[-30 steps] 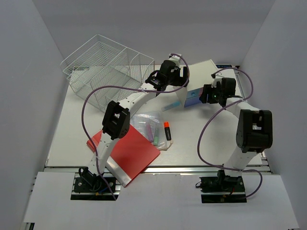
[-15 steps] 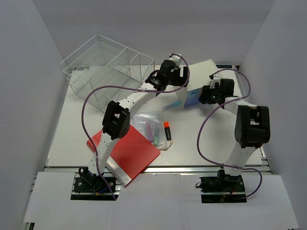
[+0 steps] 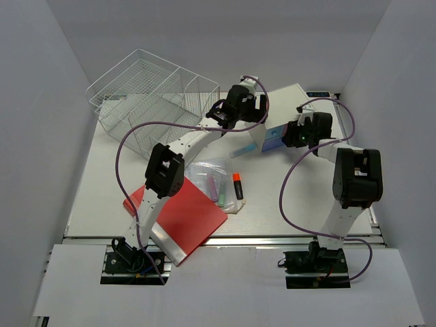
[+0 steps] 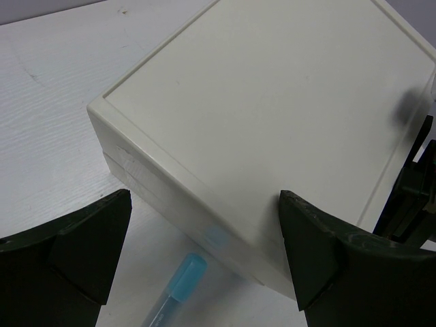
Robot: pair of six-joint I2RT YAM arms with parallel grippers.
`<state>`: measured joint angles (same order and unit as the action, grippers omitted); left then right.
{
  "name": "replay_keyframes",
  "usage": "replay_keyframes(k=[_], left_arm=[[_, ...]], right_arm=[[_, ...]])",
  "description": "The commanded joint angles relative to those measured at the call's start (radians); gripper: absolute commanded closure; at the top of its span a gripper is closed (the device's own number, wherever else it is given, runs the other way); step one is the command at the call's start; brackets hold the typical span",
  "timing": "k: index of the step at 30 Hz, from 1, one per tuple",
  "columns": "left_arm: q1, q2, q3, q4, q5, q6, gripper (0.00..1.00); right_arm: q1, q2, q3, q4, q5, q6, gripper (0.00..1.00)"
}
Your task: Organize the desk
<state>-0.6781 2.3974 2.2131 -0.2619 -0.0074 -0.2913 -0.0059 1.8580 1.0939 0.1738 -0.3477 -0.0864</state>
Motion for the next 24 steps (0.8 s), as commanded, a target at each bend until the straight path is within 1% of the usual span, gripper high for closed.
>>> replay_keyframes(k=[1,6,15,18,19,20,21,22,24], left_arm=[[-0.001,0.014,-0.029,-0.185,-0.011,0.057,0.03],[-0.001,0.014,-0.029,-0.180,-0.002,0.052,0.03],[-0.001,0.011,-0.029,-0.177,-0.005,0.049,0.03],[-0.001,0.011,-0.029,-0.175,-0.005,0.050,0.03],[-0.001,0.012,-0.029,-0.175,-0.005,0.049,0.03],[-0.001,0.011,-0.029,-0.175,-0.006,0.049,0.03],[-0.001,0.012,-0.027,-0.175,-0.006,0.049,0.03],[-0.001,0.011,-0.029,-0.175,-0.008,0.047,0.03],[-0.001,0.009,-0.029,-0.172,-0.017,0.043,0.03]], right_arm=[[0.003,0.010,-0.014,0.075,-0.013,-0.018,0.48],[0.003,-0.002,-0.037,0.096,-0.025,-0.013,0.52],[0.003,-0.014,-0.051,0.108,-0.014,-0.003,0.53],[0.003,-0.025,-0.069,0.144,0.001,0.011,0.64],[0.003,-0.026,-0.066,0.141,0.007,0.016,0.74],[0.003,-0.026,-0.063,0.139,0.030,0.022,0.81],[0.003,-0.025,-0.055,0.132,0.039,0.027,0.86],[0.003,-0.028,-0.052,0.127,0.047,0.028,0.90],[0.003,-0.034,-0.051,0.121,0.058,0.028,0.93]])
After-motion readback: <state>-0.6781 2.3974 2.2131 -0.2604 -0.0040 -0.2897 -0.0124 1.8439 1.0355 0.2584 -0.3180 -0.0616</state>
